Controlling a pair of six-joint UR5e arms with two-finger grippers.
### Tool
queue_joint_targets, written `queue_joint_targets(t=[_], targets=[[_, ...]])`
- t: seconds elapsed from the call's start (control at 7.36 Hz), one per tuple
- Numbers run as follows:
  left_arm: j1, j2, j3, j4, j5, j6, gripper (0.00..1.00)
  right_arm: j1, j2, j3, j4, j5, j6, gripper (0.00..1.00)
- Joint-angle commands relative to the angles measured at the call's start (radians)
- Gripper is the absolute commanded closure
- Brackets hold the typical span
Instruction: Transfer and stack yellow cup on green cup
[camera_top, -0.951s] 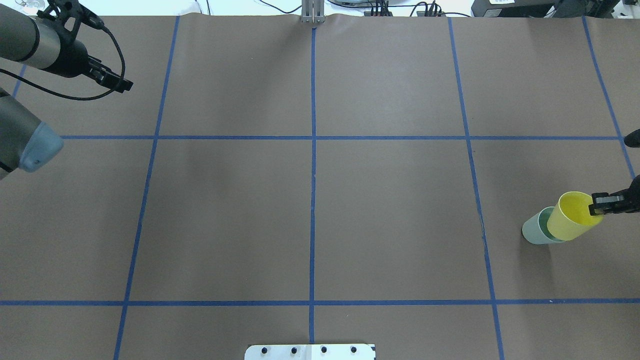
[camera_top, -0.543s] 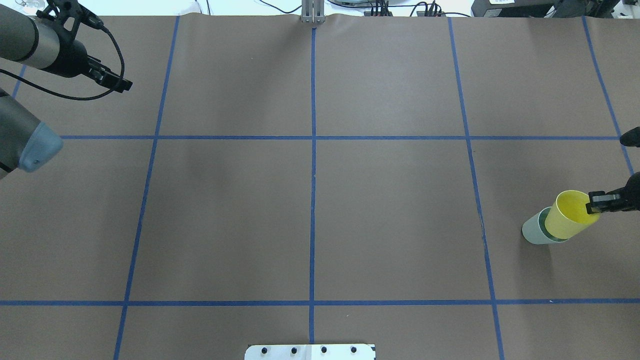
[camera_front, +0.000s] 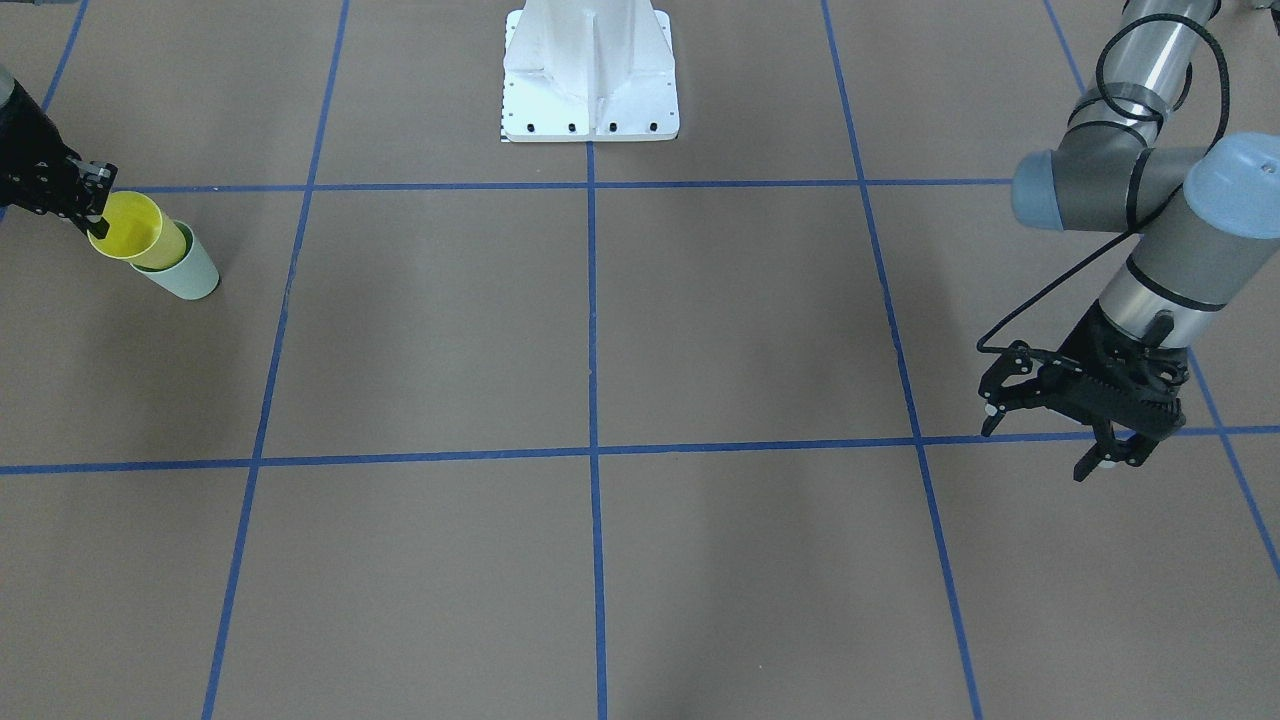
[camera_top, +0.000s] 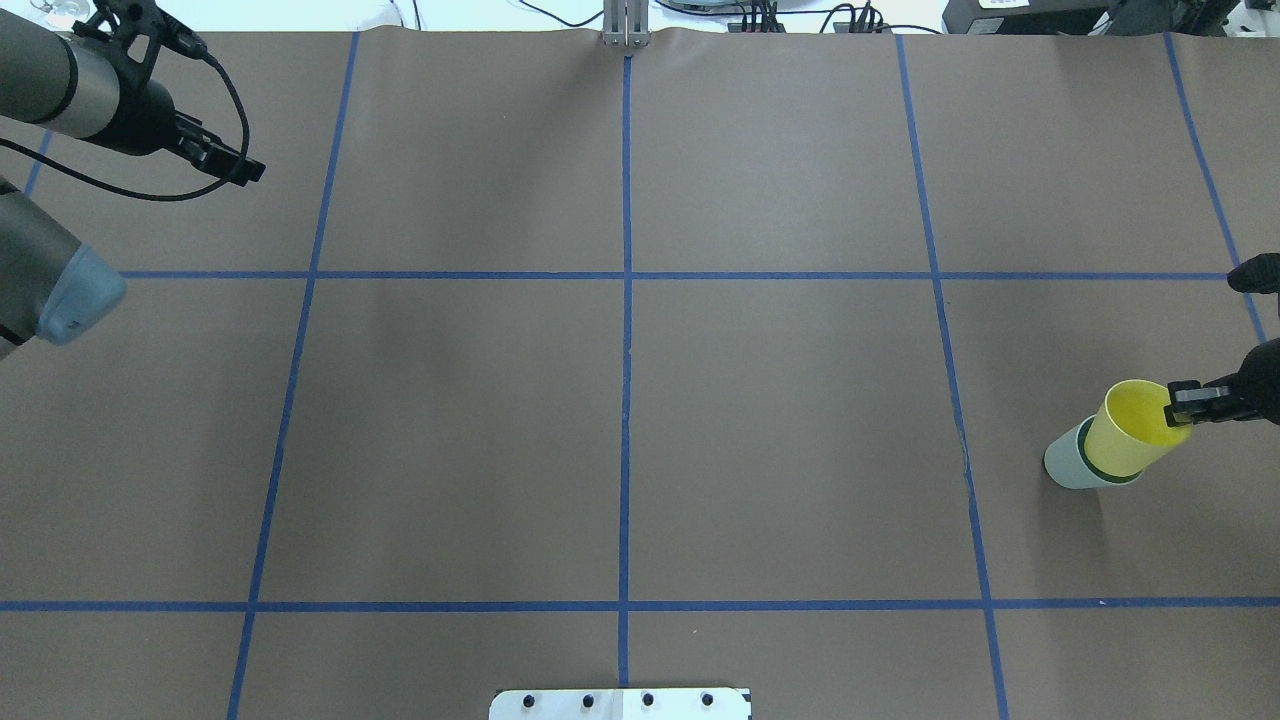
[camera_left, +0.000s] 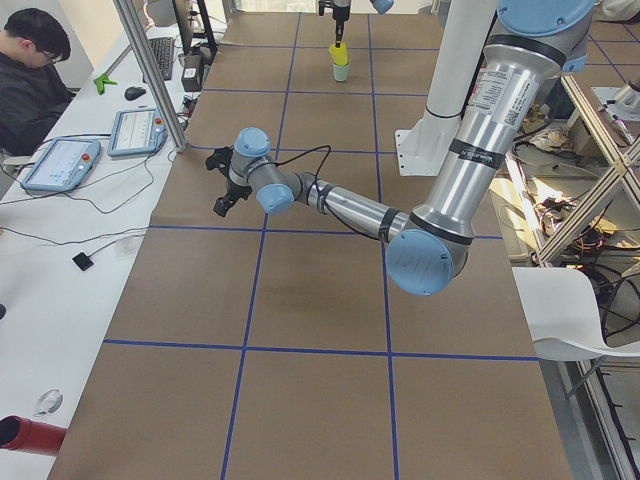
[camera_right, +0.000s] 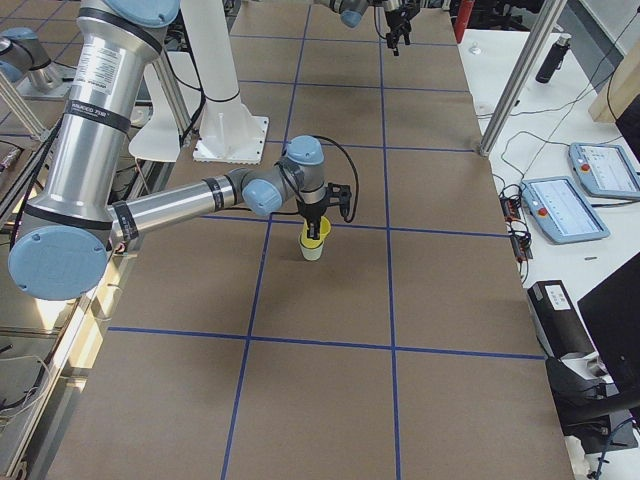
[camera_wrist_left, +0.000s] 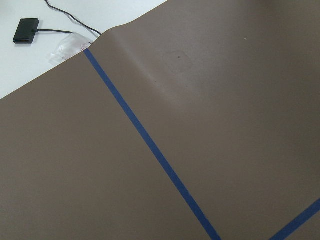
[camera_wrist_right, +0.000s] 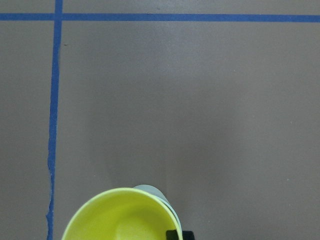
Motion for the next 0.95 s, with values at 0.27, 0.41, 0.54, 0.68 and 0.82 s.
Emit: queue_joint_targets(t=[0.27,0.41,0.54,0.68,0.82], targets=[[-0.003,0.002,0.000,0.002,-0.002,-0.003,0.00,-0.030,0.026,-0.033,0.000,0.002,0.003,0.01],[-0.006,0.008,0.002,0.002,-0.002,-0.003,0.00,-0.028,0.026,-0.030,0.003,0.000,0.009,0.00],[-0.014,0.020,0.002,0.002,-0.005,-0.001,0.00,-0.025,0.032,-0.027,0.002,0.002,0.001,0.00],[-0.026,0.023,0.000,0.002,-0.023,0.000,0.00,-0.013,0.053,-0.029,-0.006,0.005,-0.006,0.00],[-0.070,0.043,0.000,0.006,-0.081,0.006,0.00,0.022,0.056,-0.036,-0.012,0.008,-0.081,0.00]])
